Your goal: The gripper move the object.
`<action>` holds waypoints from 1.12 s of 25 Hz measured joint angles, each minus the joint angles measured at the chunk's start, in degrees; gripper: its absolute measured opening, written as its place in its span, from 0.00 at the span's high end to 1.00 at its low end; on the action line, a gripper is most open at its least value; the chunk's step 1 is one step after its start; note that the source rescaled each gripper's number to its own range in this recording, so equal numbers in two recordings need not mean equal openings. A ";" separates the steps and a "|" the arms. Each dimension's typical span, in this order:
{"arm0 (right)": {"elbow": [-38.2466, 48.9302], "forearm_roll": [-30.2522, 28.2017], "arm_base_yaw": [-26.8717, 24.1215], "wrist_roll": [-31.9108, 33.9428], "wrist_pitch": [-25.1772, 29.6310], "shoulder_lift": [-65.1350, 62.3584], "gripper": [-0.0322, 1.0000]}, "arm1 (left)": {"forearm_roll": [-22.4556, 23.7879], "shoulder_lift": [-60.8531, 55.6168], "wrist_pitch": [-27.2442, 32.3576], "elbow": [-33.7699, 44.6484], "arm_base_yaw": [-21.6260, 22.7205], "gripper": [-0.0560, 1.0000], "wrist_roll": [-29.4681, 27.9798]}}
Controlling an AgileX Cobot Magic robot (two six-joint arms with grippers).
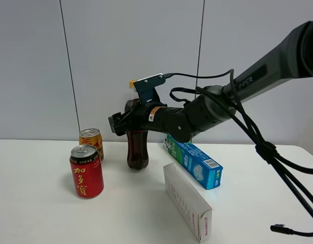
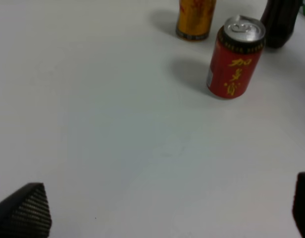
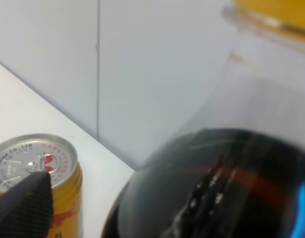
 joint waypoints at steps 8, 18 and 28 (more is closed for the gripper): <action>0.00 -0.68 0.00 2.39 4.61 -0.77 0.12 | 0.00 0.00 0.00 0.00 0.00 0.00 0.00; 7.74 -1.11 0.12 3.91 5.52 -8.09 0.12 | 0.00 0.00 0.00 0.00 0.00 0.00 0.00; 23.19 -1.07 1.28 3.90 5.30 -23.73 0.12 | -0.06 0.00 0.00 0.00 0.00 0.00 0.00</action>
